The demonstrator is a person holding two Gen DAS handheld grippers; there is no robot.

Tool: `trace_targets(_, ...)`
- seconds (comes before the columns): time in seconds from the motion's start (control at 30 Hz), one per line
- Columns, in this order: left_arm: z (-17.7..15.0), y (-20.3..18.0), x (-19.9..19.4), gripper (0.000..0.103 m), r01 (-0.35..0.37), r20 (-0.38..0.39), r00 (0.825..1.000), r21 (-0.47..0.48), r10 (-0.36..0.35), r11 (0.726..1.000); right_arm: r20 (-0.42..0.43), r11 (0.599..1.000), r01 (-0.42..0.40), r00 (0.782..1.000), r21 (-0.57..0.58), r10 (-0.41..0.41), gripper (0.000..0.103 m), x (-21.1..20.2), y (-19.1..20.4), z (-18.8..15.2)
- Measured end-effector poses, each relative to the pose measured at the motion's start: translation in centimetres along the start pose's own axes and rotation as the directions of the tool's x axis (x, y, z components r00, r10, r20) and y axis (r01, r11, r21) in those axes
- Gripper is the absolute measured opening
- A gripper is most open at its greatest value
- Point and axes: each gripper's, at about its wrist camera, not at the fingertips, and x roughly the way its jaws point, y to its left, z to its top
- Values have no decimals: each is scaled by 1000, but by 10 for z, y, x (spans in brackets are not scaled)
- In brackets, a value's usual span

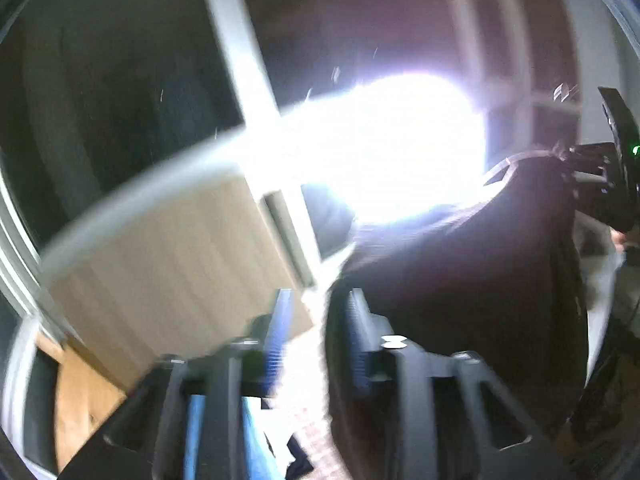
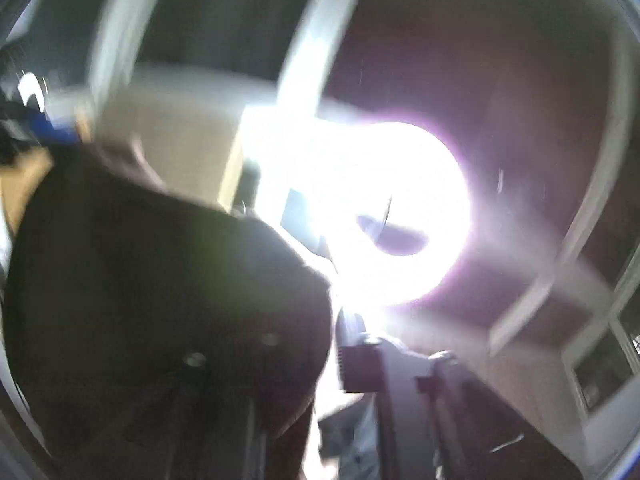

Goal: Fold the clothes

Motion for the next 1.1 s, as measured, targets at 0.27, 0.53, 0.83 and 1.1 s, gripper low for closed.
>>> trace_targets(0.27,-149,52,153,29,91,-304,941,-194,-148,977,-340,943,-146,907,300,248,46,161,-13,-148)
trace_targets(0.53,-192,14,262,38,119,-446,866,-253,-225,960,-350,876,-190,863,444,364,52,215,3,-177)
trace_targets(0.83,-216,-17,298,14,159,-505,819,-255,-272,954,-407,874,-240,811,423,420,59,267,8,-190)
trace_targets(1.1,-175,16,239,3,119,-378,893,-327,-245,938,-287,901,-318,870,294,401,4,204,-5,-143)
